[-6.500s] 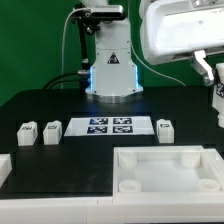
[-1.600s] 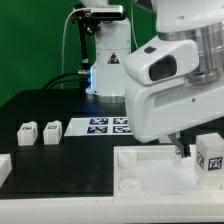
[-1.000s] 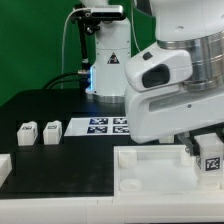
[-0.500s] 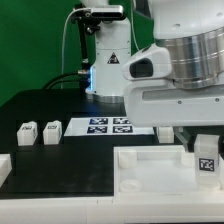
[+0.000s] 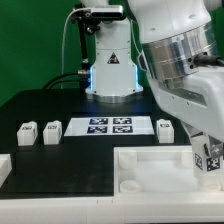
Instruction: Assemble one leg
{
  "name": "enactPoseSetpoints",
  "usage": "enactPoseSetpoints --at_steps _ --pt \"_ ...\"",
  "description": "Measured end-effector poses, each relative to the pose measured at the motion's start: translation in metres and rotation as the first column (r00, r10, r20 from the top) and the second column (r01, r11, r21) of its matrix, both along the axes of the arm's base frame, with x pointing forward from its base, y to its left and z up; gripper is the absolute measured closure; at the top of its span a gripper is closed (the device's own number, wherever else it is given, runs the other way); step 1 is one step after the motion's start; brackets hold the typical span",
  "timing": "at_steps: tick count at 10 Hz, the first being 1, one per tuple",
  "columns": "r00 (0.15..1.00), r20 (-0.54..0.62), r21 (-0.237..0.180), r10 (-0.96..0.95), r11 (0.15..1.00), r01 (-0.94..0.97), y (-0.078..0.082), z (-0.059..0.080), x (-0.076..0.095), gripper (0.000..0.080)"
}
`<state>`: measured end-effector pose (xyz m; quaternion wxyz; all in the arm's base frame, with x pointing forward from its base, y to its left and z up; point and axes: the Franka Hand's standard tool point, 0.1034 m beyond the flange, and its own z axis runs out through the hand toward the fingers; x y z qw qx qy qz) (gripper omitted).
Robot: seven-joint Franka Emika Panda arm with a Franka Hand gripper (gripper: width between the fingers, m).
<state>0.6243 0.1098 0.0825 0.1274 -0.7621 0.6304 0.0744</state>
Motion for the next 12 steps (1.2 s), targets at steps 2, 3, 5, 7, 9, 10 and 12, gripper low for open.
enactPoseSetpoints --at_steps 2,3,5,7,9,10,12 --pt "0.999 0.009 0.001 0.034 0.999 -0.034 0.0017 0.0000 -0.0003 0.0499" --pt "0.997 0.019 -0.001 0.070 0.998 -0.070 0.0022 -0.0007 -0.0006 0.0499" --pt "0.939 0.079 -0.048 0.335 0.942 -0.332 0.0070 -0.0044 -0.0017 0.0237" --pt "0.756 0.130 -0.134 0.641 0.767 -0.627 0.0053 -0.0045 -0.0003 0.0169" --pt "0.661 0.151 -0.158 0.735 0.678 -0.718 0.0045 -0.0048 -0.0003 0.0154" --pt "0.533 0.158 -0.195 0.831 0.556 -0.808 0.0024 -0.0047 0.0009 0.0151" --pt "0.362 0.137 -0.266 0.922 0.387 -0.883 0.0050 -0.0001 0.0083 0.0151"
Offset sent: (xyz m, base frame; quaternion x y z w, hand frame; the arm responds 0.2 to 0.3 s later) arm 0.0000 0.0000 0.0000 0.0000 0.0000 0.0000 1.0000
